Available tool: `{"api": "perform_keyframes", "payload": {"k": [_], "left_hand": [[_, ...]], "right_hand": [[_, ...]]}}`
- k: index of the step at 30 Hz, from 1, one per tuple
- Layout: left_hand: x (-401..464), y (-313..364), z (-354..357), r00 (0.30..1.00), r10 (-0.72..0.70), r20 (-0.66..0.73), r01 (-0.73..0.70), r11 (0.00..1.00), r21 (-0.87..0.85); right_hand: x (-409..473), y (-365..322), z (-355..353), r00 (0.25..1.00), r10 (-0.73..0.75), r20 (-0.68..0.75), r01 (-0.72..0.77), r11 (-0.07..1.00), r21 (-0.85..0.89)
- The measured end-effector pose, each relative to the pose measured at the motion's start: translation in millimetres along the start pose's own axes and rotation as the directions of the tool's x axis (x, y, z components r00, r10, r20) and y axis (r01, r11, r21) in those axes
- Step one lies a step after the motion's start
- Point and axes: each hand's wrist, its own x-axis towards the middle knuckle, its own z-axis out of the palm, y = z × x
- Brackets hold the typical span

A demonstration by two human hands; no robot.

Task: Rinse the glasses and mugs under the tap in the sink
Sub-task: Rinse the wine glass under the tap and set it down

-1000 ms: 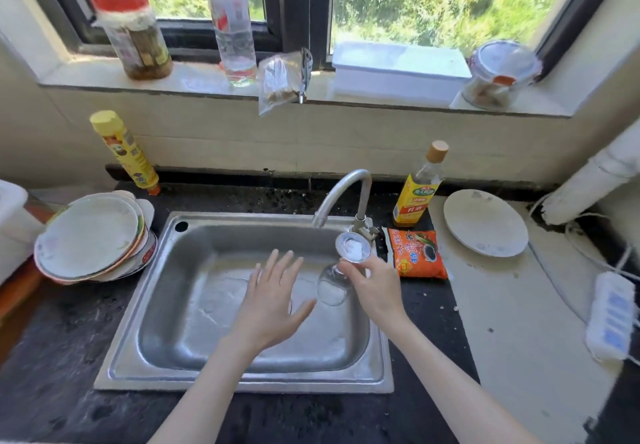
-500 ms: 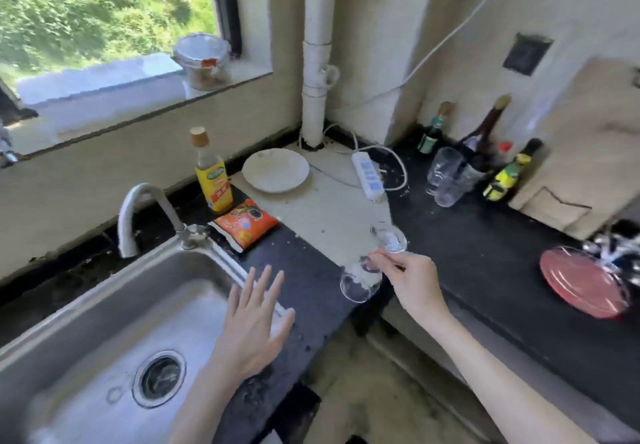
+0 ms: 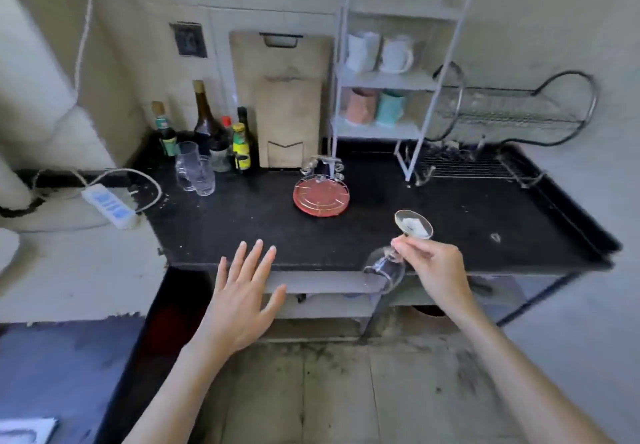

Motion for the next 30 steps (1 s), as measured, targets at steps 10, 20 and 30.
{"api": "perform_keyframes", "payload": {"k": [10,20,30], "left_hand": [[111.0,181.3,70.7,0.989,0.136,0.050,-0.134,0.990,-0.049],[252.3,261.8,101.1,0.970,0.242,0.026,-0.240,0.969,-0.059],[436.5,309.7,99.0,0.956,0.292,-0.032,-0.293,0.955,-0.048]], "right_hand": [[63.5,94.9,-175.4,0.983,0.098,-0.156,-0.109,0.992,-0.066],[190.6,141.5,-235.8,0.962,0.118,-0.246,-0.112,0.993,0.040],[376.9,153.4,-269.2,0.947,0.030,-0.321,-0.035,0.999,-0.008]]}}
